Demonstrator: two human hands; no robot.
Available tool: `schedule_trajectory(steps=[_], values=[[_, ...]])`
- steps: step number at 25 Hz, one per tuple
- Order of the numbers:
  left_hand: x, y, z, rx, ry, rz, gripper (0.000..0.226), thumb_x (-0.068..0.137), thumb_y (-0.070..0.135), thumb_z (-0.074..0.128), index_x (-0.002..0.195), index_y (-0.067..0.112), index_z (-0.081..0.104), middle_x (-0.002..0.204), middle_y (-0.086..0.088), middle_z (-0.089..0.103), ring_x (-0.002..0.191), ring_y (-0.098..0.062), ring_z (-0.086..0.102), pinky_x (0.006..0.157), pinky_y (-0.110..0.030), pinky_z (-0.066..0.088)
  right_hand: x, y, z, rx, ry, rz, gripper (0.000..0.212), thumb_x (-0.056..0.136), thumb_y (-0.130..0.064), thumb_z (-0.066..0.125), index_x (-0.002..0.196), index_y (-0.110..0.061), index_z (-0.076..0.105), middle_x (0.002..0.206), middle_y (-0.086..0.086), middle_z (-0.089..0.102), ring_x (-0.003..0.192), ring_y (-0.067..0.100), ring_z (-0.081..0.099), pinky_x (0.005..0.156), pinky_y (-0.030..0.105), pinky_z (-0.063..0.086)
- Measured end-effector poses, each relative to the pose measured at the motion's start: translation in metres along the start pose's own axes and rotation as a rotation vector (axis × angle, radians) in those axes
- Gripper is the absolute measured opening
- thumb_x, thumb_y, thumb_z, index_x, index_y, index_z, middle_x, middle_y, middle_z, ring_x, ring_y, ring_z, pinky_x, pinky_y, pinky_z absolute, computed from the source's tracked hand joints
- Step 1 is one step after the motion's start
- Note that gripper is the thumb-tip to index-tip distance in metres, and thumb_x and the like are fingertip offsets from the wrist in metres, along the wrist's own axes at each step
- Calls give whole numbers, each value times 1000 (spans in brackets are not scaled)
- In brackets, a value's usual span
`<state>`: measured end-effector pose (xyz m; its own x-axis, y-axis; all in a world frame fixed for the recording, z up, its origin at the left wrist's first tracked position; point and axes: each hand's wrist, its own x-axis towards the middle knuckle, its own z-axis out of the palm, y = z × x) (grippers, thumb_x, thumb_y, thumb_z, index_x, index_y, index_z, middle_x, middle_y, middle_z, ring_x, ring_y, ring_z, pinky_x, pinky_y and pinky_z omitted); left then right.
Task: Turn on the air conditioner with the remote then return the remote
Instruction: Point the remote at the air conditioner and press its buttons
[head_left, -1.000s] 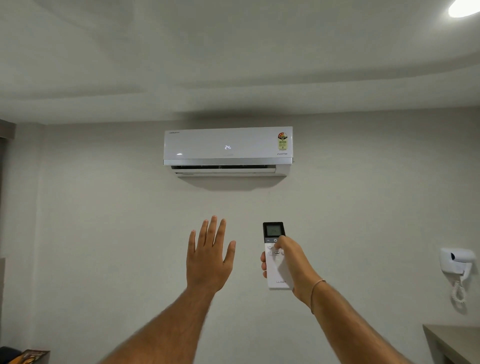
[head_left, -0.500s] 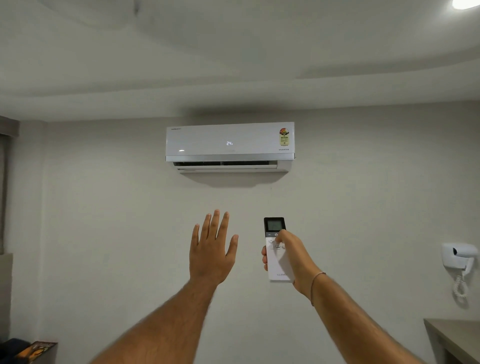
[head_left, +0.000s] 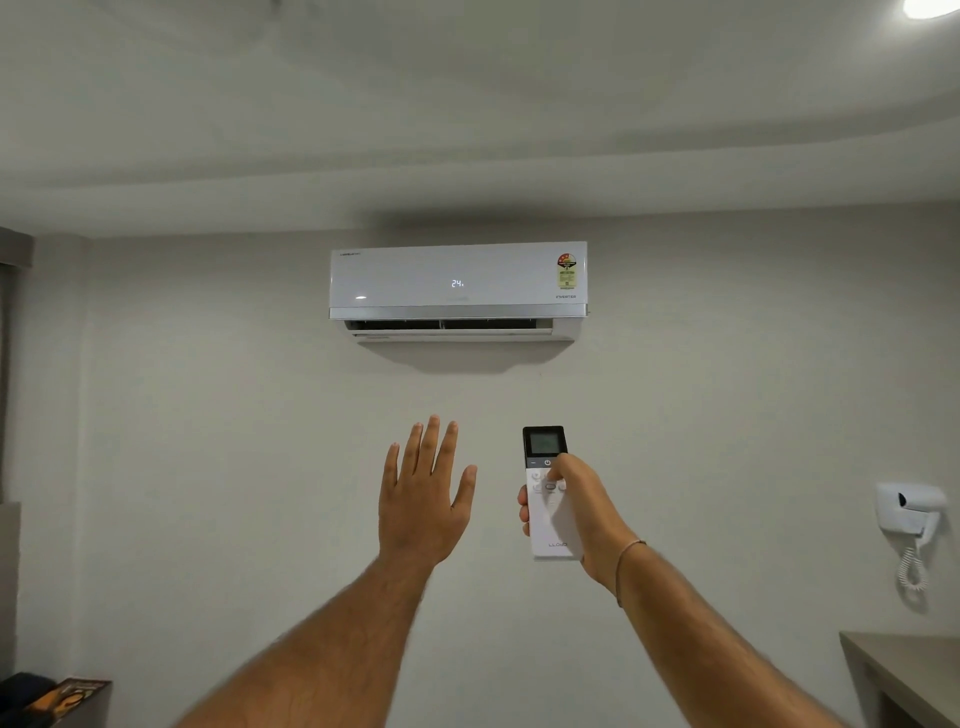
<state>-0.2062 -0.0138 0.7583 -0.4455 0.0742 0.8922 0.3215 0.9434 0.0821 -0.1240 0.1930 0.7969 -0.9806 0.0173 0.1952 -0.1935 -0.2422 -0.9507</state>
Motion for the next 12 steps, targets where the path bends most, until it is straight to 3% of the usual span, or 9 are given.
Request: schedule_trajectory(steps=[4, 12], values=[[-3, -2, -1, 21, 0, 49, 69, 107, 59, 24, 168, 27, 20, 176, -2, 20, 162, -23, 15, 130, -51, 17, -1, 1, 0, -22, 6, 10, 49, 90, -13, 48, 133, 7, 59, 81, 20, 74, 58, 30, 69, 59, 34, 62], [-4, -2, -2, 25, -8, 20, 69, 107, 59, 25, 168, 28, 18, 176, -1, 19, 162, -22, 13, 131, -50, 15, -6, -1, 5, 8, -18, 27, 28, 88, -14, 47, 110, -5, 62, 79, 19, 72, 57, 29, 68, 59, 33, 61]])
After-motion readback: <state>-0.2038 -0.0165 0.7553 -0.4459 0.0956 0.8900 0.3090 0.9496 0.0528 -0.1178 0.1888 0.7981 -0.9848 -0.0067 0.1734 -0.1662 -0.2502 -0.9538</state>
